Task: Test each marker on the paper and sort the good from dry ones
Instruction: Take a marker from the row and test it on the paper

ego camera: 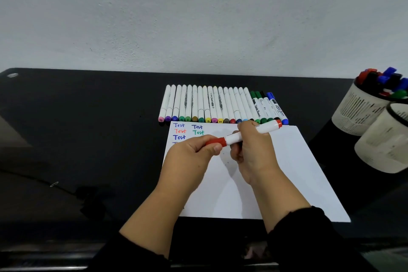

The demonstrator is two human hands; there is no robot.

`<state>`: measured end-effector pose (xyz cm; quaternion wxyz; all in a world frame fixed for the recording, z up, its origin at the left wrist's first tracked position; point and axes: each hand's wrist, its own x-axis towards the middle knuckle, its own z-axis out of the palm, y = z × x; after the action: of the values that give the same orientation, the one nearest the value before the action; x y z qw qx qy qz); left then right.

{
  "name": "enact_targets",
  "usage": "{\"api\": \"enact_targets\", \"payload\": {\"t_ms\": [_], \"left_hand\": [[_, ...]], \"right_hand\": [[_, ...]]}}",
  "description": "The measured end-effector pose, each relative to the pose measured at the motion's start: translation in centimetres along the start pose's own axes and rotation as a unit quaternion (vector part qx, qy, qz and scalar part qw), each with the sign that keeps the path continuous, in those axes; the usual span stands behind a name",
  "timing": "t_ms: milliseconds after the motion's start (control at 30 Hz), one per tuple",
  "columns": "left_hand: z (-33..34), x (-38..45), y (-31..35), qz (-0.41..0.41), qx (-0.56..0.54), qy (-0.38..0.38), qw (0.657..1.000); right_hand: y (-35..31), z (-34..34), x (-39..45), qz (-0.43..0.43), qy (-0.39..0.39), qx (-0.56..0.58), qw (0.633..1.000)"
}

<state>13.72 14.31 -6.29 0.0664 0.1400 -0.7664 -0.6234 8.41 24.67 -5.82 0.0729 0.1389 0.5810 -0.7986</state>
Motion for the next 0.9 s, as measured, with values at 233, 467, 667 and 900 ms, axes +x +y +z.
{"api": "enact_targets", "payload": {"t_ms": [233,467,667,900], "left_hand": [[0.1,0.1,0.0,-0.012,-0.013,-0.022,1.000],[0.3,0.0,-0.3,-0.024,-0.055,-0.011,0.998],[0.6,0.4,-1.2,-0.035,-0.028,0.059,0.997],[0.6,0.7,-1.6,-0.051,0.022,0.055,0.997]], "right_hand": [[-0.1,-0.1,0.2,-0.004,0.000,-0.033,0.999],[0.0,0.0,-0.3,-0.046,-0.003,-0.077,0.996],[0.5,-1.6,0.4,-0.075,0.024,-0.067,0.995],[0.7,-2.9,0.6,-0.339,-0.018,-0.442,0.830]]}}
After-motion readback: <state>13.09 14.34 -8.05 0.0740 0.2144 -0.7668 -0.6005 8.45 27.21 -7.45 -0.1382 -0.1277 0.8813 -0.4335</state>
